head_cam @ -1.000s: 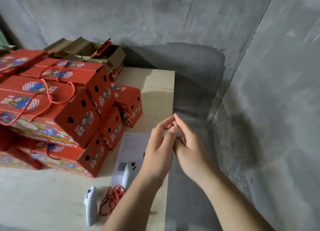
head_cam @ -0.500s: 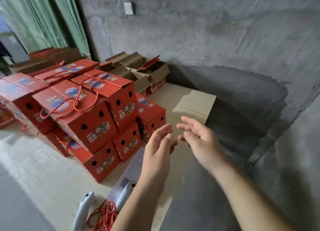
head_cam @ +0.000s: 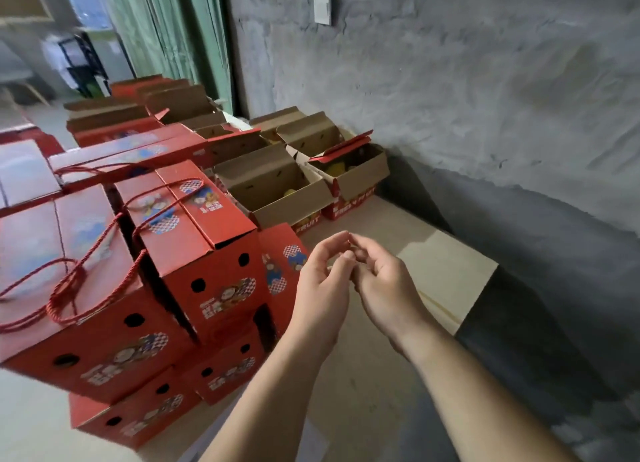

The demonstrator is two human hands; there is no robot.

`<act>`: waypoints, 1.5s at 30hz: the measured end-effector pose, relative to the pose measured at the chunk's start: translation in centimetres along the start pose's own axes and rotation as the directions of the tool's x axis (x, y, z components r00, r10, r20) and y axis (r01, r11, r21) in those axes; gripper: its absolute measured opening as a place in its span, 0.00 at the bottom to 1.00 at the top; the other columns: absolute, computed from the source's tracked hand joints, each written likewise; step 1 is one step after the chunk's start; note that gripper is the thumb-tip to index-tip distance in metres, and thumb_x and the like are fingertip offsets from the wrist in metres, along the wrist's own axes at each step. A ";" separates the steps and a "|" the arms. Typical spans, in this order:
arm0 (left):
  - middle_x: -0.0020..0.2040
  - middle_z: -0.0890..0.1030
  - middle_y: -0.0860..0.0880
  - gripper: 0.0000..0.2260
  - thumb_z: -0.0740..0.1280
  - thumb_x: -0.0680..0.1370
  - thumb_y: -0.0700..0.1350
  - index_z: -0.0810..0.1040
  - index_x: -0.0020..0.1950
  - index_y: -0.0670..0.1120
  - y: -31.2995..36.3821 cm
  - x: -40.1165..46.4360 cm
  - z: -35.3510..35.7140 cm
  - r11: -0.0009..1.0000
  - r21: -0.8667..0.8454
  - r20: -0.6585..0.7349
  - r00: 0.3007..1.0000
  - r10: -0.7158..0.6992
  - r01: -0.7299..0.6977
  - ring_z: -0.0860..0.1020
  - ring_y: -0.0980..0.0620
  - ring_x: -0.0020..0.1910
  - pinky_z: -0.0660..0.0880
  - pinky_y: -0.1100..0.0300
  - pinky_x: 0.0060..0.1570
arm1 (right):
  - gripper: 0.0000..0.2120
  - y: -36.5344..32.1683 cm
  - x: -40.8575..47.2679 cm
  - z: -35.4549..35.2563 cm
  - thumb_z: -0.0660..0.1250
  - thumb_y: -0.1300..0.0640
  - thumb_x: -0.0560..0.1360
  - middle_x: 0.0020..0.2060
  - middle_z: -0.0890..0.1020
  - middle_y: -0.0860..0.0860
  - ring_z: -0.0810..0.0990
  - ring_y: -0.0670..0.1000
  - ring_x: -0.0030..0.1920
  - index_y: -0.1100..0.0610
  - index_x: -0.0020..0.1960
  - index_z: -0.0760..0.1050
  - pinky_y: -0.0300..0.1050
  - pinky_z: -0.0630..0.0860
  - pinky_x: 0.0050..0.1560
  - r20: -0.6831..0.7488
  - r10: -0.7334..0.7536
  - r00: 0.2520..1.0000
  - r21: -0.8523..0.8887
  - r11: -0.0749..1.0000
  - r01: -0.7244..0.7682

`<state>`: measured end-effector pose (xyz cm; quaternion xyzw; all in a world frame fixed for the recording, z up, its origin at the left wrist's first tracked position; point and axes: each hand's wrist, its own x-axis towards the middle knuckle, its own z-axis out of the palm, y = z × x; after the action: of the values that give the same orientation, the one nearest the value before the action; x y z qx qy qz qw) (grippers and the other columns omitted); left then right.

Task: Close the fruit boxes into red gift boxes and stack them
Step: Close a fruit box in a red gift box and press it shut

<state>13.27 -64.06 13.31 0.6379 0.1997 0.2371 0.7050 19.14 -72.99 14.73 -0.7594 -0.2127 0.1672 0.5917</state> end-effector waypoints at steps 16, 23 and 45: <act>0.85 0.49 0.53 0.30 0.67 0.76 0.51 0.68 0.78 0.63 -15.8 18.1 -0.4 0.194 0.921 -0.341 0.940 -0.018 0.338 0.54 0.44 0.80 0.54 0.49 0.78 | 0.29 12.0 32.5 5.3 0.62 0.60 0.79 0.77 0.69 0.53 0.70 0.58 0.73 0.52 0.79 0.66 0.50 0.67 0.73 0.528 0.105 0.843 -0.563 0.786 0.255; 0.85 0.50 0.57 0.31 0.68 0.80 0.48 0.63 0.80 0.66 -16.1 19.8 -1.9 0.245 0.776 -0.608 0.792 0.052 0.580 0.54 0.48 0.80 0.56 0.47 0.78 | 0.44 13.6 40.4 9.8 0.64 0.58 0.78 0.83 0.39 0.45 0.64 0.61 0.74 0.45 0.84 0.40 0.59 0.66 0.71 0.669 0.064 0.740 -0.684 0.441 0.581; 0.76 0.70 0.53 0.16 0.64 0.80 0.49 0.76 0.67 0.55 -15.8 20.1 -1.5 0.303 0.811 -0.569 0.794 0.213 0.500 0.66 0.46 0.73 0.65 0.48 0.73 | 0.08 13.7 34.6 1.9 0.58 0.45 0.84 0.46 0.79 0.51 0.80 0.56 0.45 0.48 0.51 0.71 0.51 0.72 0.40 0.740 0.109 0.664 -0.658 0.318 0.682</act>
<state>29.89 -52.16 -2.17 0.7953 0.5644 0.1882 0.1165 49.41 -56.24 0.94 -0.7759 -0.6091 0.1616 -0.0304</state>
